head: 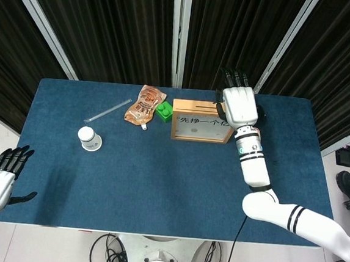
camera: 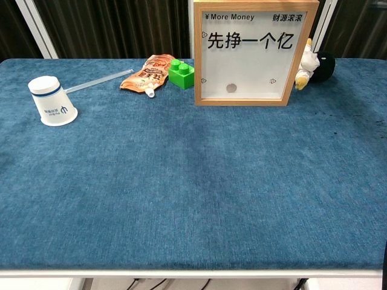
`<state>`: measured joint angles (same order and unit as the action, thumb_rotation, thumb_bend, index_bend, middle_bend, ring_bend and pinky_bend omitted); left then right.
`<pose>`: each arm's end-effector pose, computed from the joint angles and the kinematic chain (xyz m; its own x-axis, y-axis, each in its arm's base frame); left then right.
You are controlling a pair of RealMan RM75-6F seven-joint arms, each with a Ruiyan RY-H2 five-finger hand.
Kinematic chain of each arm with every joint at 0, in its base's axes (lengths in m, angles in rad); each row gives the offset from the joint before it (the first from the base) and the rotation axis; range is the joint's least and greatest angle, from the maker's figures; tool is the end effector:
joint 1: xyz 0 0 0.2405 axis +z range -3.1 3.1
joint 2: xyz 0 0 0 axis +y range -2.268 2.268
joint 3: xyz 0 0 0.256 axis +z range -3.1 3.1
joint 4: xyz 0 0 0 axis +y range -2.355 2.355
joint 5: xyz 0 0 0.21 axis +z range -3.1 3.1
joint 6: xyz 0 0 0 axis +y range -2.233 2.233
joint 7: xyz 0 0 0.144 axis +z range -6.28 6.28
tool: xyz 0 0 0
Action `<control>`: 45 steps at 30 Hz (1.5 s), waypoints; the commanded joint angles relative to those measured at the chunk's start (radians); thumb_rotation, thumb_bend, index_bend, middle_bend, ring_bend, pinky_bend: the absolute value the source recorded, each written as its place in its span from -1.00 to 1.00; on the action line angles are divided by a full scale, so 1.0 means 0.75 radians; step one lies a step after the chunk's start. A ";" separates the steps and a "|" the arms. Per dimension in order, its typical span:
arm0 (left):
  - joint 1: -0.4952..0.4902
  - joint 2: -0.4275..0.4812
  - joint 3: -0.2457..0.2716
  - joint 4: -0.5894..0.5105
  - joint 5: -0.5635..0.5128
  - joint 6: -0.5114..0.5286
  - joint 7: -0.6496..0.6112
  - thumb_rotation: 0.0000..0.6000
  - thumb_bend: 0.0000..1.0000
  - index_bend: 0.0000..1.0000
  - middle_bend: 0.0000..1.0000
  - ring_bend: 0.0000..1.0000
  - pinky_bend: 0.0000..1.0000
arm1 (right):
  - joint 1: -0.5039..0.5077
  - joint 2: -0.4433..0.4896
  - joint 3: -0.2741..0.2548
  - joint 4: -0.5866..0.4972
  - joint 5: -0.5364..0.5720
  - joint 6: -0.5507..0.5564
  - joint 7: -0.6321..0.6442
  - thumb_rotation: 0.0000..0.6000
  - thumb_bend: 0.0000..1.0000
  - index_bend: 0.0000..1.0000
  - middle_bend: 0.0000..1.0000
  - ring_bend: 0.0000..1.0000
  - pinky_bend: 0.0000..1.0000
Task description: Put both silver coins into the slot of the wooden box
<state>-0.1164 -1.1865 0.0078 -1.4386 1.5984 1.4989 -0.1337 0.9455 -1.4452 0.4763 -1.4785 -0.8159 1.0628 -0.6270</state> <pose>-0.3243 0.1807 0.1419 0.3808 0.0387 0.9238 0.9191 -0.1254 -0.3736 -0.0613 -0.4363 0.0894 0.4369 0.0997 0.8940 -0.8671 -0.2177 0.4481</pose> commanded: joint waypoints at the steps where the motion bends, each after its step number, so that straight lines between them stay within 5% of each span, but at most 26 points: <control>1: -0.001 0.000 -0.001 0.001 -0.001 0.000 -0.004 1.00 -1.00 -0.94 -0.99 -1.00 -1.00 | 0.031 -0.029 -0.004 0.028 0.070 0.001 -0.033 1.00 -0.21 0.47 -0.83 -1.00 -1.00; 30: 0.004 0.003 0.000 0.015 -0.009 0.001 -0.023 1.00 -1.00 -0.94 -0.99 -1.00 -1.00 | 0.099 -0.071 -0.075 0.067 0.225 0.019 -0.038 1.00 -0.20 0.47 -0.84 -1.00 -1.00; 32: 0.004 0.004 0.000 0.015 -0.011 0.001 -0.024 1.00 -1.00 -0.94 -0.99 -1.00 -1.00 | 0.101 -0.070 -0.080 0.071 0.230 0.010 -0.037 1.00 -0.21 0.29 -0.87 -1.00 -1.00; 39: 0.004 0.007 -0.001 0.013 -0.014 -0.001 -0.027 1.00 -1.00 -0.94 -0.99 -1.00 -1.00 | 0.098 -0.060 -0.086 0.068 0.218 -0.011 0.014 1.00 -0.27 -0.94 -1.00 -1.00 -1.00; 45: 0.004 0.010 -0.002 0.004 -0.013 0.000 -0.017 1.00 -1.00 -0.94 -0.99 -1.00 -1.00 | 0.080 -0.042 -0.097 0.057 0.173 -0.016 0.072 1.00 -0.29 -1.00 -1.00 -1.00 -1.00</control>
<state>-0.1133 -1.1789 0.0067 -1.4357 1.5888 1.4990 -0.1468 1.0108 -1.4809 0.4057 -1.4323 -0.6755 1.0506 -0.5852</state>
